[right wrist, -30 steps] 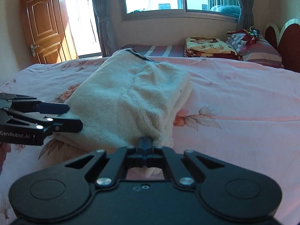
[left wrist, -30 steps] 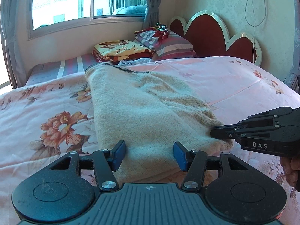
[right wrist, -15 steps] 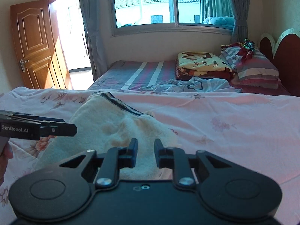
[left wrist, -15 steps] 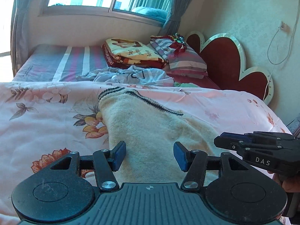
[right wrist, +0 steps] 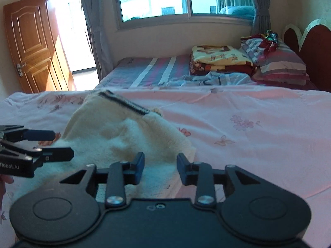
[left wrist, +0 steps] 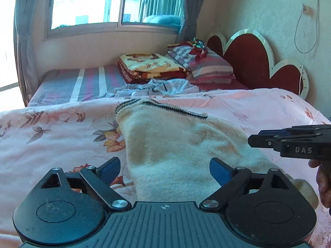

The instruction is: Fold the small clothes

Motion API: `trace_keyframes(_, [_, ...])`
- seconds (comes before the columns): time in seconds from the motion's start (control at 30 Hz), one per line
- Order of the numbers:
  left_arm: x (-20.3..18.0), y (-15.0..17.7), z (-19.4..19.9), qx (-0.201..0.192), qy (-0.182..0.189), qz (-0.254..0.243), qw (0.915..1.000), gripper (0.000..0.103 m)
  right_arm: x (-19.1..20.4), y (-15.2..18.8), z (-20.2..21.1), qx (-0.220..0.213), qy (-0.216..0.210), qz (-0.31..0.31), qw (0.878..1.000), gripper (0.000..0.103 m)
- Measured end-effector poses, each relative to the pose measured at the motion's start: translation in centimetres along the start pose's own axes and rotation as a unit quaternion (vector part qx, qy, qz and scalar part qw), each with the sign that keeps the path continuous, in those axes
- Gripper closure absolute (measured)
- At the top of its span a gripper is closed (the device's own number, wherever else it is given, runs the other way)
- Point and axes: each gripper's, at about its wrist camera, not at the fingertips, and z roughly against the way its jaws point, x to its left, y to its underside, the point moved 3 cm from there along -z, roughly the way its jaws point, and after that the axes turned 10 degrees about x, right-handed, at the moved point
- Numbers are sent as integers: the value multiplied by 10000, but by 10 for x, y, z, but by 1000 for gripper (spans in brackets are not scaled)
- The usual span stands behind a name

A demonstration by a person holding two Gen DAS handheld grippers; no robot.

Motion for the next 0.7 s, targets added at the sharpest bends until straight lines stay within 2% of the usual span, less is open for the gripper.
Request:
trace_keyframes(0.07, [1,7,12,51,17,-27,10000,10,5,5,18,-140,-149,99,9997,64])
trace_keyframes(0.2, [-4,27,19,305,-78,-167,9994,10,18,28,31,-14,-292,366,9989,67])
trace_keyframes(0.3, [-9,37,9,527,-157,-240,9982,10,25,44,13,295,191,693,9970,65])
trace_keyframes(0.37, [-12,37,7,527,-222,-300,9979,10,22,53,4,184,419,739,9962,57])
trace_keyframes(0.4, [-12,36,8,544,-249,-339,9976,10,17,51,3,207,391,508,9977,46])
trace_keyframes(0.47, [-11,32,15,550,-244,-368,9975,10,5,45,9,339,41,-118,9993,48])
trace_keyframes(0.53, [-7,29,24,489,-28,-342,9982,10,-12,43,19,350,-519,-772,9950,46])
trace_keyframes(0.63, [6,25,20,734,284,-154,9968,11,-45,46,15,667,-1574,-1767,9693,36])
trace_keyframes(0.7, [10,23,12,972,500,-69,9940,13,-63,48,5,915,-1816,-2220,9536,35])
